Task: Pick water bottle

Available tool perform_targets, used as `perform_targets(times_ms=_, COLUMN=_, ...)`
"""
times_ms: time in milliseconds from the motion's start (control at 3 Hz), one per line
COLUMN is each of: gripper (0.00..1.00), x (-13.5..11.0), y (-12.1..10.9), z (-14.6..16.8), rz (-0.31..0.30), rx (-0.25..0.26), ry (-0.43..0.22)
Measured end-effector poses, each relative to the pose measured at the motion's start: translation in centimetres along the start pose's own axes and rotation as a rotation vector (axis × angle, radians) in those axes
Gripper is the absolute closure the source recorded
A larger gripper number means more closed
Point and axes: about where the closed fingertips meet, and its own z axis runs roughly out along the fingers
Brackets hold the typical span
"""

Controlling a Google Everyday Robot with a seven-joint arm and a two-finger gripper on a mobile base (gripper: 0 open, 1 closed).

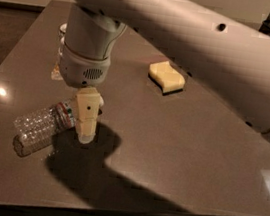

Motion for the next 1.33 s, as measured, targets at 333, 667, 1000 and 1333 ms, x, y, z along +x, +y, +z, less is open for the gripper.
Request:
perform_targets(times_ms=333, gripper=0.0, x=-0.2, y=-0.3, z=1.7, rz=-0.015, rx=-0.038, ry=0.014)
perform_targets(times_ms=667, gripper=0.15, x=0.4, y=-0.4, z=2.9, rz=-0.015, rx=-0.065, ry=0.028)
perform_targets(times_ms=1000, gripper=0.38, x=1.2, y=-0.3, z=3.3, rz=-0.009, rx=-0.078, ry=0.039)
perform_targets(times_ms=1333, gripper=0.61, x=1.8, y=-0.2, z=2.8, rz=0.0, rx=-0.079, ry=0.042)
